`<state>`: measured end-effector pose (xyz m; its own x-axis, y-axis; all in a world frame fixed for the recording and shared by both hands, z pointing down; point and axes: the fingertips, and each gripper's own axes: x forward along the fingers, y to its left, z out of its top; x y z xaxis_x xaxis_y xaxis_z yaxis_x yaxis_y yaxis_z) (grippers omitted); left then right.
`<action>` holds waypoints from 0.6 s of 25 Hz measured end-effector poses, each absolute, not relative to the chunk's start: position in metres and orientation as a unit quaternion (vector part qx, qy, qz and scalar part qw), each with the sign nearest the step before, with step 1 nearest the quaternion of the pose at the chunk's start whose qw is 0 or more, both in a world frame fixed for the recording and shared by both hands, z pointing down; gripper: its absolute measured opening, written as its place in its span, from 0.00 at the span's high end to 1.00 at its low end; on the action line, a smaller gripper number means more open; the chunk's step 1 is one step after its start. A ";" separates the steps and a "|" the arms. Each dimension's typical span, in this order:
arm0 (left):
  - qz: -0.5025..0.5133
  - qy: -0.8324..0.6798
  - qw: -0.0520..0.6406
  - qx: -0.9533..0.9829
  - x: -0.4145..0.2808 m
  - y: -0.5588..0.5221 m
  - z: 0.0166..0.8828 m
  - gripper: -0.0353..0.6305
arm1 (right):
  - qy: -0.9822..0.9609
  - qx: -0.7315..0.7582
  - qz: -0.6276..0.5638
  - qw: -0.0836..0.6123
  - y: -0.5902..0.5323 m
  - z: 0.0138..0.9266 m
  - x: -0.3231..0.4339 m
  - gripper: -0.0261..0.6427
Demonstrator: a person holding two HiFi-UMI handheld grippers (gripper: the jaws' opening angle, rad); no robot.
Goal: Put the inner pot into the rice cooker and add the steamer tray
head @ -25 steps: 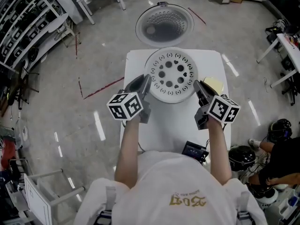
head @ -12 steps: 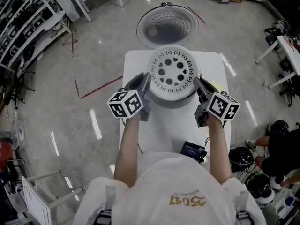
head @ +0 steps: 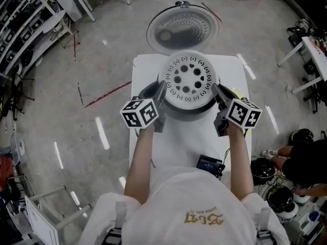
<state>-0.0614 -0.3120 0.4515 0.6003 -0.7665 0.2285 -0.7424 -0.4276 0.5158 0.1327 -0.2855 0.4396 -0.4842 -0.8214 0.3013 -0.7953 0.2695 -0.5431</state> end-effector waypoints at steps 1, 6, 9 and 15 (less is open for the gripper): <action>-0.015 -0.447 0.293 0.845 -0.060 -0.313 0.454 0.83 | 0.796 -0.509 -0.327 0.014 -0.287 0.441 0.133 0.88; 0.013 -0.452 0.277 0.848 -0.060 -0.318 0.462 0.83 | 0.800 -0.519 -0.299 -0.028 -0.291 0.447 0.130 0.86; 0.027 -0.454 0.266 0.850 -0.060 -0.322 0.466 0.82 | 0.799 -0.528 -0.283 -0.057 -0.294 0.455 0.129 0.83; 0.072 -0.459 0.229 0.856 -0.053 -0.325 0.475 0.79 | 0.793 -0.543 -0.266 -0.080 -0.300 0.463 0.134 0.82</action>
